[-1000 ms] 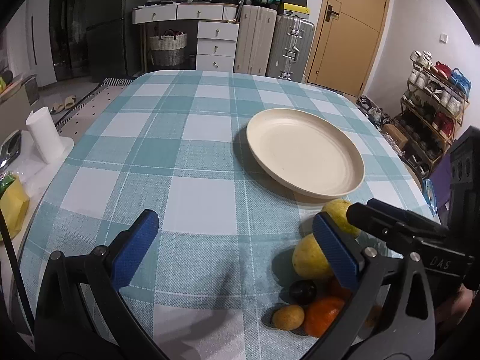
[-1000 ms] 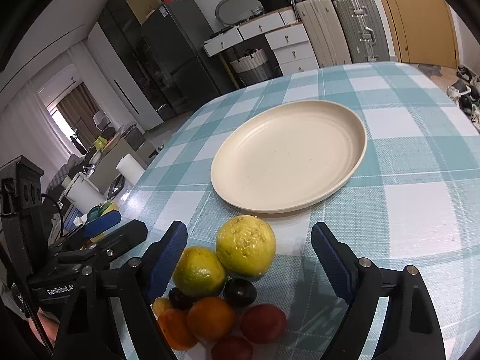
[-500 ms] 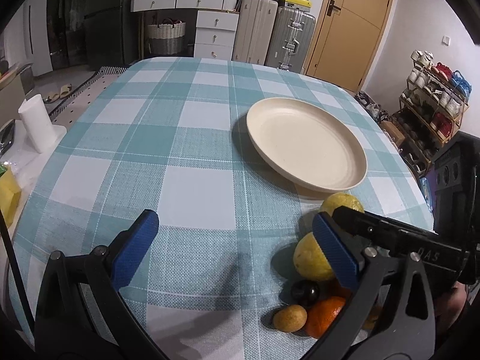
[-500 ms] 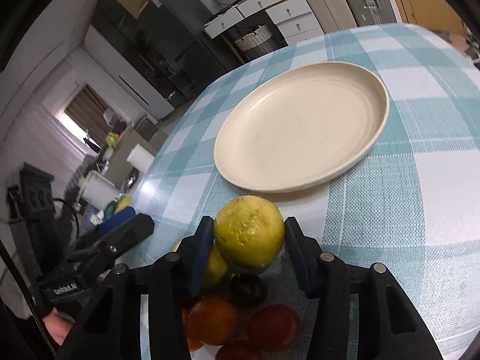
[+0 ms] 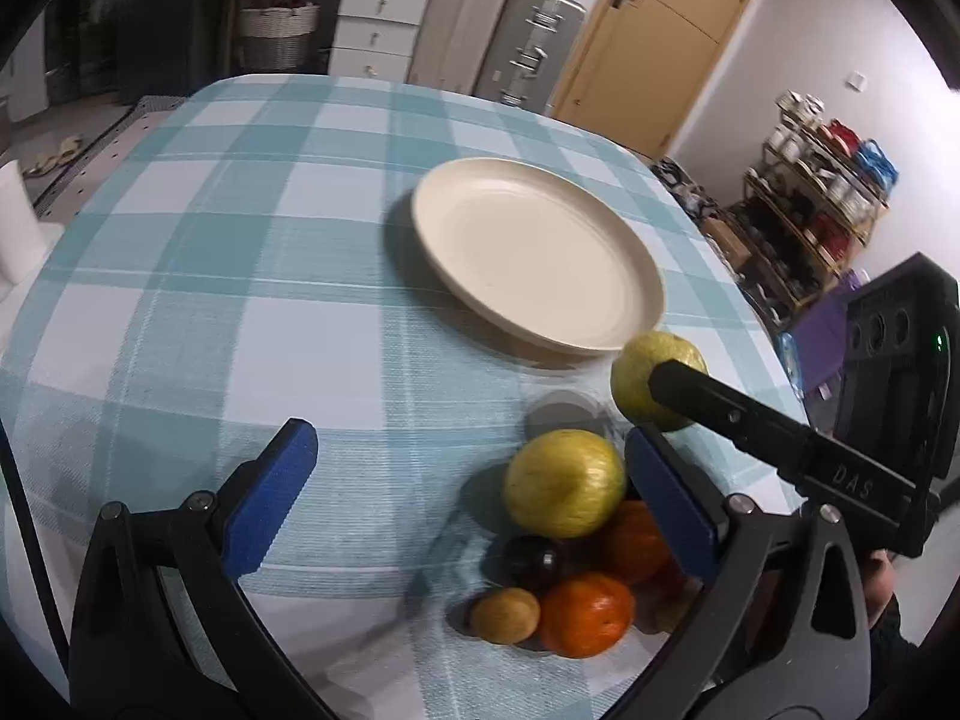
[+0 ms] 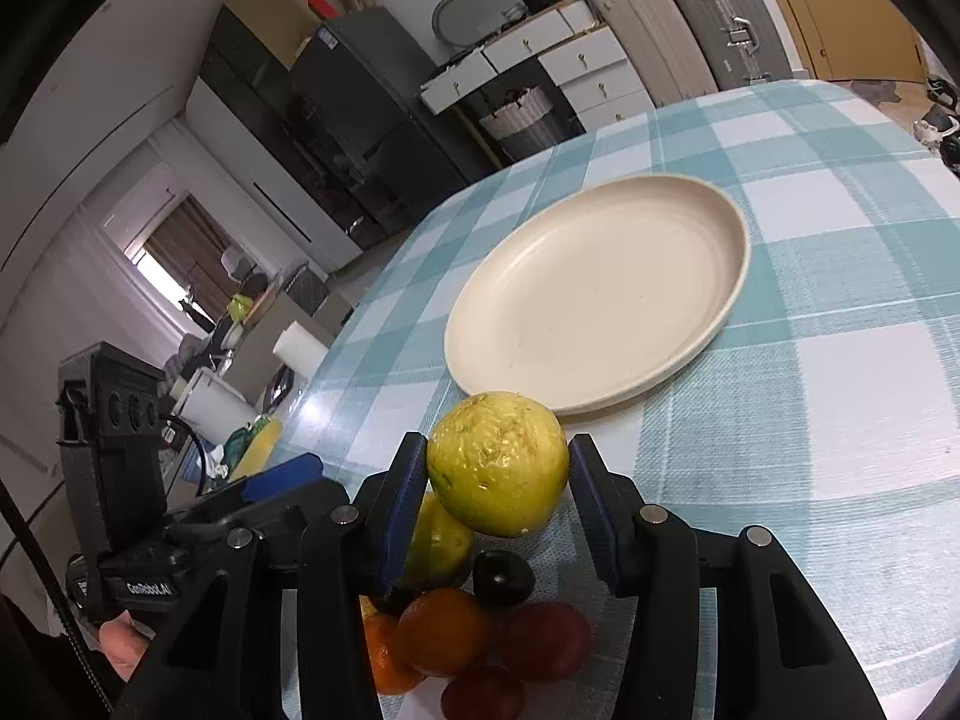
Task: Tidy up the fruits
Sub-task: 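Lift the yellow citrus with the right gripper while the left gripper grasps the green lemon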
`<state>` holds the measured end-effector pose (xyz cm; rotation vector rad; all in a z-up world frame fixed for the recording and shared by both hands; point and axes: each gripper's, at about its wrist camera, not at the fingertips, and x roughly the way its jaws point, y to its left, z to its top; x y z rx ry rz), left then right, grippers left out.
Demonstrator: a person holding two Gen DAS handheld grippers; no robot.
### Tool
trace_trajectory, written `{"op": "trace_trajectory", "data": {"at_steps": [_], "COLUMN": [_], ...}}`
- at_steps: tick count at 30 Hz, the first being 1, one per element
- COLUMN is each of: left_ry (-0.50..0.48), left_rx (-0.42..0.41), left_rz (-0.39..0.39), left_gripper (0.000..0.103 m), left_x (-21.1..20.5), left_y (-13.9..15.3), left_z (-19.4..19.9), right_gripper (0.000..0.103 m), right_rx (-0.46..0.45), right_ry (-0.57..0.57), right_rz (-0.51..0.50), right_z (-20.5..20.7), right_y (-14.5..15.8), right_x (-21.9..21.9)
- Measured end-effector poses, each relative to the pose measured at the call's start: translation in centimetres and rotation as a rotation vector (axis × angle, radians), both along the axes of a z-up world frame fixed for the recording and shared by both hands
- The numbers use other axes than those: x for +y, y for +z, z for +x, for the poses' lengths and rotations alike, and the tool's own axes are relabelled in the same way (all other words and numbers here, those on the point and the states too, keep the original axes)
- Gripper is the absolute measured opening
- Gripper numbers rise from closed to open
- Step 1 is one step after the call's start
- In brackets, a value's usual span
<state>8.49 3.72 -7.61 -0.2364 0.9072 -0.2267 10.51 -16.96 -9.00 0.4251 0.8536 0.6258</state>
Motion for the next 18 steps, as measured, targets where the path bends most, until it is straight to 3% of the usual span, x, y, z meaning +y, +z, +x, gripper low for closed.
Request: {"op": "trace_trajectory", "data": {"at_steps": [6, 13, 16, 18], "left_ry": [-0.105, -0.146, -0.153, -0.17], "left_rx": [0.052, 0.112, 0.138, 0.151], "left_rz": [-0.035, -0.051, -0.068, -0.075], "left_gripper": [0.102, 0.096, 0.087, 0.072], "left_x": [-1.7, -2.6, -2.6, -2.8], "left_y": [-0.5, -1.6, -2.2, -2.4], "left_z": [1.0, 2.2, 2.7, 2.8], "right_gripper": [0.049, 0.049, 0.049, 0.049], "right_rx": [-0.025, -0.037, -0.04, -0.038], "right_ry": [-0.025, -0.041, -0.041, -0.041], "right_rz": [-0.006, -0.01, -0.011, -0.009], "right_z": [-0.7, -1.0, -1.0, -1.0], "right_y": [0.8, 1.0, 0.9, 0.9], "right_x": [-1.3, -2.4, -2.5, -2.6]}}
